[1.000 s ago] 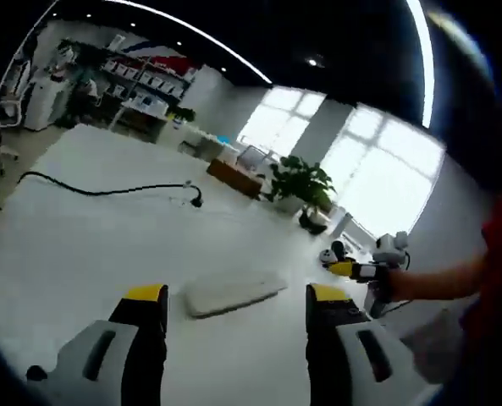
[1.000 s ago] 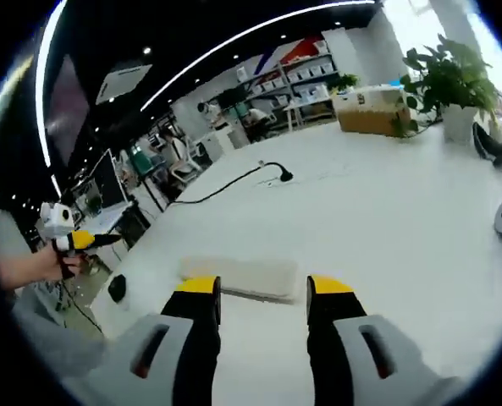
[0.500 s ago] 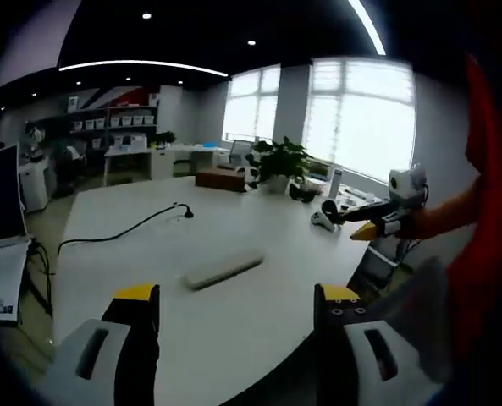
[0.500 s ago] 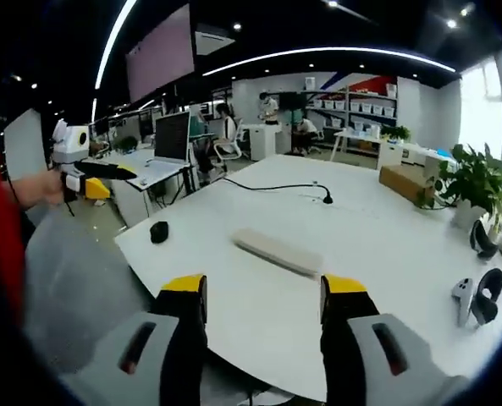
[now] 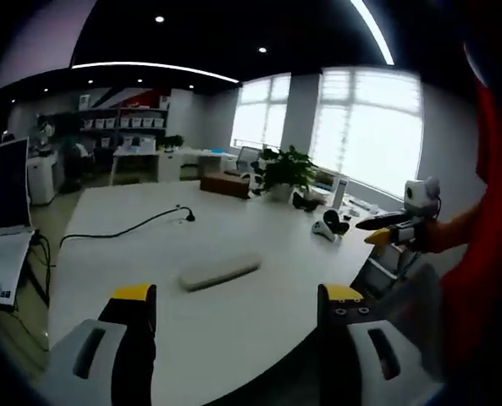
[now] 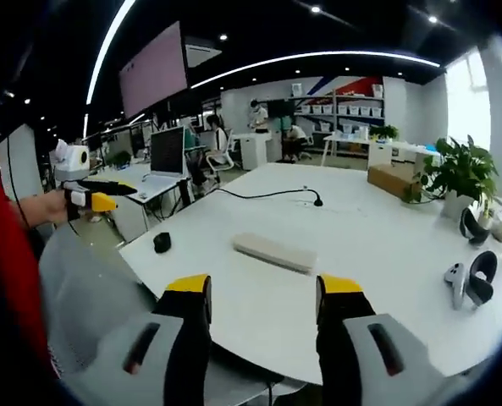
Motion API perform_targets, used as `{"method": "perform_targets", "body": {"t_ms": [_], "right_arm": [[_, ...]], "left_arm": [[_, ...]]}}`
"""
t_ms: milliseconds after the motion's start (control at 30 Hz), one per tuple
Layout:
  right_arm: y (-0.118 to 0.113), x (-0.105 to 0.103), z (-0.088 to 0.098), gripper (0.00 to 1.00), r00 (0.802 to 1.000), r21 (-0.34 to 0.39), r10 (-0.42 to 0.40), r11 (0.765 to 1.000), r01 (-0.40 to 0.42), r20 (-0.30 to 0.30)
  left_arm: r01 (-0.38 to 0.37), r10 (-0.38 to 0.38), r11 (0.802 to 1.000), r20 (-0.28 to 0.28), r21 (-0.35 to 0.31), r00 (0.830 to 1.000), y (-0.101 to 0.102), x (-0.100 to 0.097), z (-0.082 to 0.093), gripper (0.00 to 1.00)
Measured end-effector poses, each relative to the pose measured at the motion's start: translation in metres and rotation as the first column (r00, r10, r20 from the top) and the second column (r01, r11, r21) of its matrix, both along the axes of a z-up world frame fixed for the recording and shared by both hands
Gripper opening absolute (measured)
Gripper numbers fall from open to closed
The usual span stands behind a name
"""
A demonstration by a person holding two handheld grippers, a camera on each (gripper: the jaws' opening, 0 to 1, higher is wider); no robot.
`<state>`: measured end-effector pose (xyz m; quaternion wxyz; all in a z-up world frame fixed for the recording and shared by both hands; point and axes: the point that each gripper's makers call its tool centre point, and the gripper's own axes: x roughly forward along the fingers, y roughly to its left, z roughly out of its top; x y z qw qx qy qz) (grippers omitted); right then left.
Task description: Arrange the utensils inside the cutlery case until each visible utensil rests in its matching compartment.
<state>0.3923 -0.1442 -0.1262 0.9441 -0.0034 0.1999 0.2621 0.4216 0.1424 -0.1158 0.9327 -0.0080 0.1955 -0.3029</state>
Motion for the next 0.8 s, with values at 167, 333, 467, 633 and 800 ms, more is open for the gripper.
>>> {"method": "perform_targets", "body": {"t_ms": [167,333,467,633,800], "right_arm": [[-0.008,-0.003,-0.003,0.51,1.000,-0.035,-0.007,0.999,0.007,0.007],[-0.012,-0.001,0.004,0.59,0.999,-0.010,-0.037,0.999,0.038,0.033],[-0.009,-0.004,0.001,0.56,0.999,-0.085,-0.016,0.996,0.021,0.050],[0.001,-0.006,0.006,0.56,0.998,-0.058,-0.025,0.998,0.028,0.063],[0.009,-0.009,0.002,0.53,0.998,-0.112,0.010,0.994,-0.003,0.063]], "left_arm": [[-0.036,0.035,0.999,0.010,0.013,0.999,0.003,0.004,0.001,0.87],[-0.045,0.045,0.999,0.009,0.001,0.999,0.011,0.005,0.007,0.90],[-0.043,0.042,0.999,0.021,0.013,0.999,0.014,0.000,0.015,0.94],[-0.027,0.027,0.999,0.012,0.029,1.000,0.014,-0.008,0.010,0.95],[-0.022,0.022,0.999,0.001,0.043,1.000,0.015,-0.011,0.002,0.94]]}}
